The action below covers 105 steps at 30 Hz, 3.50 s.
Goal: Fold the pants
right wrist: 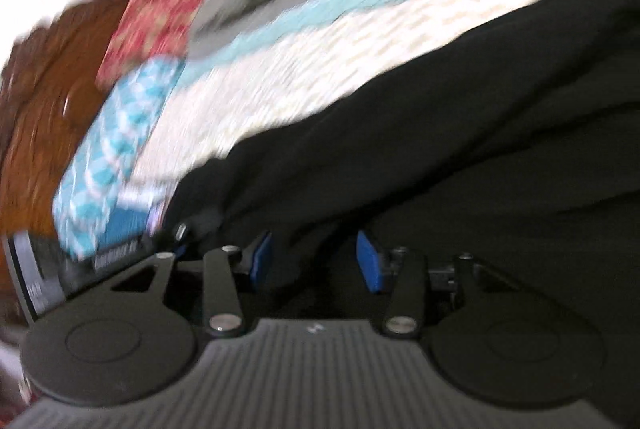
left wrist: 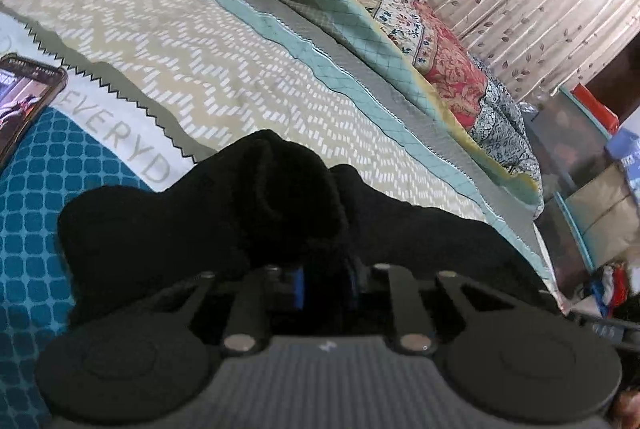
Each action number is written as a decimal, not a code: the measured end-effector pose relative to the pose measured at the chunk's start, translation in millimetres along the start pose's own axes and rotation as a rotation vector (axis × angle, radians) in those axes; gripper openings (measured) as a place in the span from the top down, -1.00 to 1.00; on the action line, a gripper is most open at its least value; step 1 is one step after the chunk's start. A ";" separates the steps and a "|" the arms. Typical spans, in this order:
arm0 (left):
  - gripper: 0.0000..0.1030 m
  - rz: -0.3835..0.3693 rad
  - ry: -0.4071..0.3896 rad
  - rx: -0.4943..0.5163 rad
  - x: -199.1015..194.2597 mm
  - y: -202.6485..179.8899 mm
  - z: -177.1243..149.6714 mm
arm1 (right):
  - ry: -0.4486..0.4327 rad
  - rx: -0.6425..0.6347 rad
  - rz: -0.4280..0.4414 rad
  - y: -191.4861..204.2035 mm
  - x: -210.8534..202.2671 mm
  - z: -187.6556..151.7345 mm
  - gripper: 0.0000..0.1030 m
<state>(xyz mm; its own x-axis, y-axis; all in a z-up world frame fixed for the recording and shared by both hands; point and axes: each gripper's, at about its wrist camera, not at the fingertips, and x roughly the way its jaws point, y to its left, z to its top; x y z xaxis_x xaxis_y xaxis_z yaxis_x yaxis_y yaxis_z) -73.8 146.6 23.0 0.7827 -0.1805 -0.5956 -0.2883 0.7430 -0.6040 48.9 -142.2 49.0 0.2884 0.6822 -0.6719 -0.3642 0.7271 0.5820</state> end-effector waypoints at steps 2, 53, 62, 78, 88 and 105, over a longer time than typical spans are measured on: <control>0.66 -0.010 0.010 -0.016 -1.0 2.1 2.7 | -0.072 0.067 -0.027 -17.0 -18.0 5.1 0.04; 0.78 0.030 0.086 -0.449 -70.7 51.1 58.9 | -0.845 0.761 -0.632 -295.2 -327.5 -135.7 0.78; 0.65 0.082 0.078 -0.402 -96.7 55.9 42.8 | -0.909 0.854 -0.759 -286.8 -319.1 -147.5 -0.37; -0.84 0.039 0.228 -0.439 -65.3 57.5 13.0 | -0.861 0.838 -0.467 -269.6 -290.7 -161.0 -0.37; -0.10 0.020 0.247 -0.389 -15.9 40.9 2.9 | -0.844 0.872 -0.501 -278.7 -284.6 -151.6 -0.38; 0.56 -0.090 0.141 -0.284 -7.2 -6.2 110.6 | -0.833 0.665 -0.595 -262.8 -302.2 -55.2 0.65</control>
<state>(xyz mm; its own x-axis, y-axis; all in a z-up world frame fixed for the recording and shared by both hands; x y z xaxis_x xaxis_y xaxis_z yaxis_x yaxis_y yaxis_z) -16.6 214.6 89.6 0.7338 -0.3394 -0.5885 -0.3794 0.5139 -0.7694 8.6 -543.7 73.8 0.8240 -0.1081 -0.5562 0.4723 0.6734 0.5687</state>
